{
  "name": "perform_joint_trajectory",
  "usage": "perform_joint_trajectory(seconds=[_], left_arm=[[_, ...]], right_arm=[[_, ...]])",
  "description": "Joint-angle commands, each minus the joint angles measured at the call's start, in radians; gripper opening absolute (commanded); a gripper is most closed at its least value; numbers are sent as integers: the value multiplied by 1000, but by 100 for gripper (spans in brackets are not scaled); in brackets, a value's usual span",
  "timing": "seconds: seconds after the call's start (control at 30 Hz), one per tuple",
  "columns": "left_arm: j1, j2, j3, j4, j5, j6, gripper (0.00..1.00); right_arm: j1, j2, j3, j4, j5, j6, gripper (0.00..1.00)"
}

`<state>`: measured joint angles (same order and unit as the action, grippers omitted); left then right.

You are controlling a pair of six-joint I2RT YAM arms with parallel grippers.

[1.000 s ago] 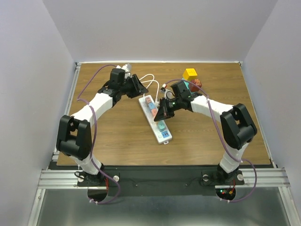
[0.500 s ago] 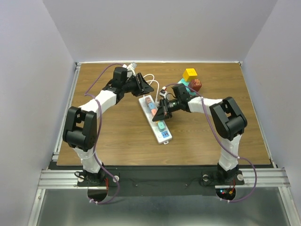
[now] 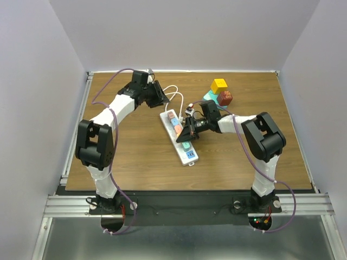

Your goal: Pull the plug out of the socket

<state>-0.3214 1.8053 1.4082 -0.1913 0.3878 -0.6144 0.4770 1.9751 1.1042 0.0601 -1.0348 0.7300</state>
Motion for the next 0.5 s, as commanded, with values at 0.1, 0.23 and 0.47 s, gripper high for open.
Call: perform_joint_trajectory(seconds=[0.1,0.23,0.47], left_arm=[[-71,35,159,-278,-322,62,51],[-133,101,237,-371,-452,30,53],[-166,152,327,-455,-558,-70,57]], right_arm=[[-5,-18,-33,-17,147,-21,0],[-6,-16,-26,-39,166,-32,0],[-2,-27,-14,-98,216,-69,0]])
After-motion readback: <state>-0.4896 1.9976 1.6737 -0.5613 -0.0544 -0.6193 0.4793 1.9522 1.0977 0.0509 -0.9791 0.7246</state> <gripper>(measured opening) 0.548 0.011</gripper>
